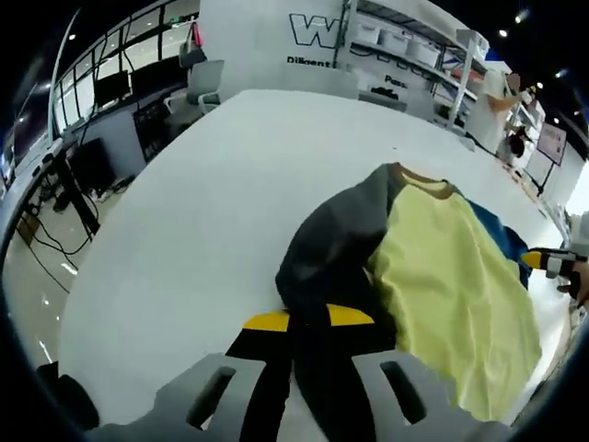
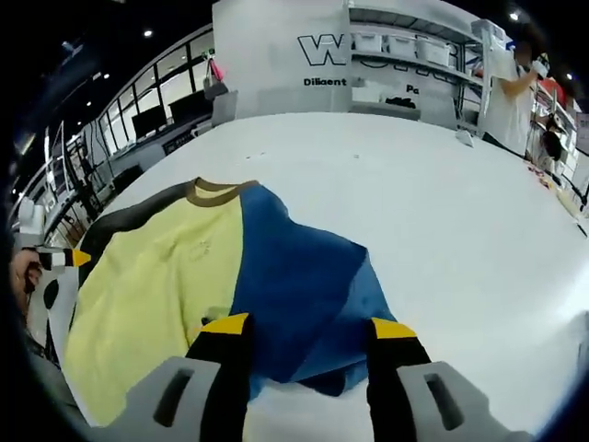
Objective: Fold the garment on the visible template until the final outline fits inside the template.
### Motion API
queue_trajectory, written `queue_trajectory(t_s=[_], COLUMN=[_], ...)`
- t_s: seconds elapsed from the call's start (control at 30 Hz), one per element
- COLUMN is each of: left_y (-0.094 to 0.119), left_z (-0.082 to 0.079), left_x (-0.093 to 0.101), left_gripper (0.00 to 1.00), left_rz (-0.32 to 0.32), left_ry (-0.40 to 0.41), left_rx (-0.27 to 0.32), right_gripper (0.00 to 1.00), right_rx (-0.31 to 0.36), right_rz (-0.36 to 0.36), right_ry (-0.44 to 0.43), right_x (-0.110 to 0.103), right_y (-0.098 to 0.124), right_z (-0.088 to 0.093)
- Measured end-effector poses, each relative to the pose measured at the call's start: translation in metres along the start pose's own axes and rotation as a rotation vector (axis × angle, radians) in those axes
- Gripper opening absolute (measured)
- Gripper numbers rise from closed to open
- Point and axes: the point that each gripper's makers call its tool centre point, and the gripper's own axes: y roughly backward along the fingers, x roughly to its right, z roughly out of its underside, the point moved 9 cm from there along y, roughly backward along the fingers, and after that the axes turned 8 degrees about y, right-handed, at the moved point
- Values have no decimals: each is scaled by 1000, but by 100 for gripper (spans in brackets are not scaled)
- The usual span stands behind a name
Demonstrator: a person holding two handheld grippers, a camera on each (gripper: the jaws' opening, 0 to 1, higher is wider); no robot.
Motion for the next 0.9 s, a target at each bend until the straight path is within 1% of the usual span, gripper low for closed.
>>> queue_trajectory(t_s=[0.1, 0.13, 0.17, 0.2, 0.23, 0.27, 0.3, 0.33, 0.37, 0.4, 0.43, 0.47, 0.5, 0.57, 0.63, 0.67, 0.8, 0.9], left_y=[-6, -11, -20, -22, -24, -27, -30, -35, -37, -39, -43, -43, -43, -43, -42, -42, -44, -47], left_z=[-2, -3, -5, -8, -11, -13, -14, -14, -13, -11, -8, -9, -15, -16, -17, -17, -20, -23], left_x=[1, 1, 1, 1, 2, 2, 3, 4, 4, 0, -2, -4, -16, -18, -21, -22, -29, -35], left_gripper=[5, 5, 5, 5, 5, 5, 5, 4, 4, 4, 4, 4, 4, 4, 4, 4, 4, 4], left_rz=[-7, -5, -23, -37, -31, -35, -39, -53, -66, -104, -87, -89, -106, -111, -117, -118, -125, -131], left_ry=[-4, 10, 43, 54, 63, 86, 83, 85, 76, 54, 48, 39, -7, -9, -14, -14, -25, -37], left_rx=[2, -5, -1, 34, 56, 54, 48, 44, 32, 44, 36, 35, 17, 19, 13, 13, 4, -2], right_gripper=[38, 33, 29, 25, 21, 19, 16, 11, 7, 3, 0, 0, 0, 0, 0, 0, 0, 0], right_rx=[-30, -59, -65, -69, -65, -61, -53, -54, -59, -62, -75, -81, -96, -96, -102, -102, -100, -102], right_rz=[20, 44, 56, 78, 89, 100, 111, 130, 160, 168, 175, 187, 204, 202, 212, 213, 231, 251], right_ry=[-19, -51, -61, -76, -82, -87, -87, -97, -117, -123, -123, -123, -105, -94, -61, -61, -49, -21], right_x=[5, 8, 8, 8, 8, 8, 8, 6, 4, 3, 0, 6, 15, 17, 20, 20, 30, 39], right_y=[-12, -21, -25, -30, -31, -32, -34, -39, -44, -46, -52, -53, -51, -51, -50, -50, -49, -48], right_z=[7, 13, 14, 15, 15, 15, 14, 14, 16, 16, 19, 21, 24, 24, 24, 24, 20, 17])
